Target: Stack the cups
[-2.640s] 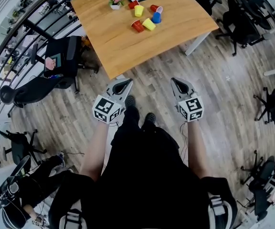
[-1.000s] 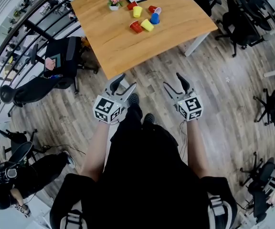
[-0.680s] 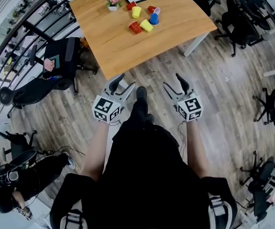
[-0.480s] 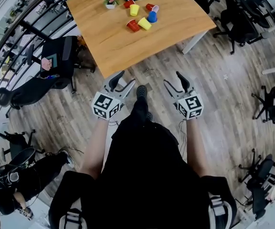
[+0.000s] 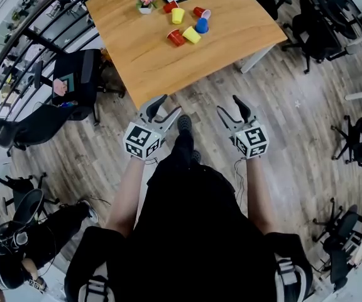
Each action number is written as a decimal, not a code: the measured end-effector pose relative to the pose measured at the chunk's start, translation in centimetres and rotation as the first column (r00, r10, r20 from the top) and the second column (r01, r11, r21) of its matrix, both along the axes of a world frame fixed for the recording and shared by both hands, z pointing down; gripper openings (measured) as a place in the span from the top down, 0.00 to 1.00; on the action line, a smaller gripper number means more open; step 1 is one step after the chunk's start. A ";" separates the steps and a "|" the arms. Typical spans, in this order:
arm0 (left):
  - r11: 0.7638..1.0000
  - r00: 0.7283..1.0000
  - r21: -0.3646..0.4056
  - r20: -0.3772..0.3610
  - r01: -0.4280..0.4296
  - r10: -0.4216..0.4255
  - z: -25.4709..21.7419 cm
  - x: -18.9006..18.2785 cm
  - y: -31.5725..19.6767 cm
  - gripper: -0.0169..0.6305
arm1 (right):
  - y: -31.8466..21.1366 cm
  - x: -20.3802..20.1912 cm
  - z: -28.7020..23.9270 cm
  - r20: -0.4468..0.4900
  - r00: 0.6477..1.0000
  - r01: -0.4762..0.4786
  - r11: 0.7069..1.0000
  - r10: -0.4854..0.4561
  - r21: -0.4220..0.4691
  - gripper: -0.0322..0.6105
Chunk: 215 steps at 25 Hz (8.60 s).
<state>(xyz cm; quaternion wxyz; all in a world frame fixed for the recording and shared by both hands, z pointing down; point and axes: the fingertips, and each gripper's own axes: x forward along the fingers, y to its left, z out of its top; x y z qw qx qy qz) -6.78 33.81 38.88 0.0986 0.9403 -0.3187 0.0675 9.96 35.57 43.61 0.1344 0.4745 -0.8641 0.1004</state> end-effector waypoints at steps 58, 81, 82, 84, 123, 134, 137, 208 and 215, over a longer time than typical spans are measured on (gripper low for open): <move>0.989 0.995 -0.119 0.035 -0.093 0.098 4.9 0.4 -25.6 0.60 | -24.4 -0.9 5.3 0.014 0.998 -0.054 0.990 0.057 -0.130 0.53; 0.977 0.997 -0.212 0.070 0.004 0.011 8.3 2.4 -26.9 0.60 | -28.8 -0.8 10.9 0.034 0.996 0.091 0.964 -0.086 -0.249 0.53; 0.976 0.997 -0.220 0.073 0.011 0.005 8.6 2.6 -27.0 0.60 | -29.0 -0.9 11.6 0.036 0.995 0.101 0.960 -0.095 -0.261 0.53; 0.971 0.997 -0.238 0.083 0.022 -0.002 9.5 2.8 -27.1 0.60 | -29.4 -1.2 13.1 0.040 0.993 0.116 0.952 -0.109 -0.283 0.53; 0.957 0.991 -0.285 0.130 0.059 -0.022 14.7 7.2 -32.4 0.60 | -36.1 -4.1 19.2 -0.099 0.950 0.248 0.908 -0.296 -0.336 0.59; 0.953 0.992 -0.294 0.118 0.074 -0.041 14.5 7.6 -32.7 0.60 | -37.2 -3.3 16.7 -0.127 0.945 0.253 0.920 -0.301 -0.298 0.58; 0.951 0.992 -0.297 0.117 0.089 -0.057 14.5 7.2 -32.8 0.60 | -37.5 -3.1 16.4 -0.134 0.944 0.255 0.922 -0.303 -0.292 0.58; 0.930 0.986 -0.335 0.123 0.148 -0.113 15.9 2.8 -32.6 0.60 | -33.8 -9.0 20.7 -0.031 0.961 0.241 0.887 -0.275 -0.395 0.51; 0.934 0.989 -0.340 0.132 0.106 -0.064 16.6 1.4 -32.5 0.60 | -33.8 -11.4 21.3 -0.020 0.976 0.191 0.893 -0.218 -0.408 0.51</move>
